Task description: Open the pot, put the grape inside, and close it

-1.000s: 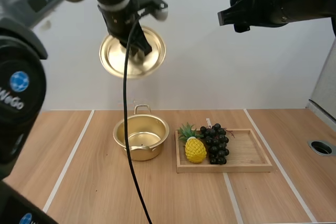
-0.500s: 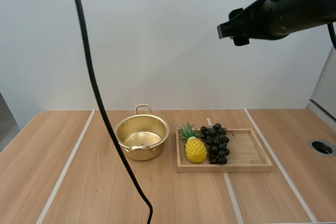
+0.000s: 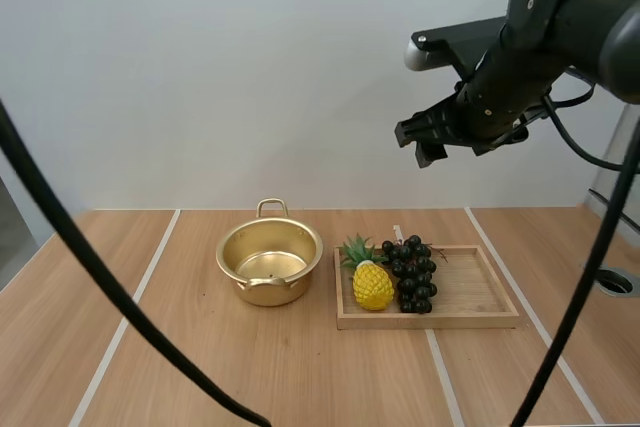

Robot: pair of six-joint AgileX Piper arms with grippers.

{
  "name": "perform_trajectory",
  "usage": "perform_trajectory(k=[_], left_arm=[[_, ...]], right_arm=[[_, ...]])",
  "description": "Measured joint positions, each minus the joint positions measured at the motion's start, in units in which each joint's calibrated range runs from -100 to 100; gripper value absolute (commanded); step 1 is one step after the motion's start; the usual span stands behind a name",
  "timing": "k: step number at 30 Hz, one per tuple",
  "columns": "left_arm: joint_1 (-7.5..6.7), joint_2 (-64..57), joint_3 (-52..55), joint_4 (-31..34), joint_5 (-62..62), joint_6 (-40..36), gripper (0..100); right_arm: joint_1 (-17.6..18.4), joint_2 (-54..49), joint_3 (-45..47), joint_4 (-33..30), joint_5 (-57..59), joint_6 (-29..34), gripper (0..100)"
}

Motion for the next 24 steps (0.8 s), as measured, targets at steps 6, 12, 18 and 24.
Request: perform_trajectory(k=[6, 12, 18, 24], left_arm=[[0.0, 0.0, -0.01, 0.0, 0.94, 0.0, 0], [0.0, 0.0, -0.01, 0.0, 1.27, -0.09, 0], [0.0, 0.0, -0.01, 0.0, 1.27, -0.09, 0], [0.0, 0.0, -0.01, 0.0, 1.27, -0.09, 0]], right_arm=[[-1.23, 6.5, 0.0, 3.14, 3.07, -0.42, 100], [-1.23, 12.14, 0.43, 6.48, 3.83, -1.34, 100], [-1.24, 17.38, 1.52, 8.77, 2.64, -2.6, 100], [-1.24, 21.03, 3.07, 9.21, -2.59, -3.03, 100]])
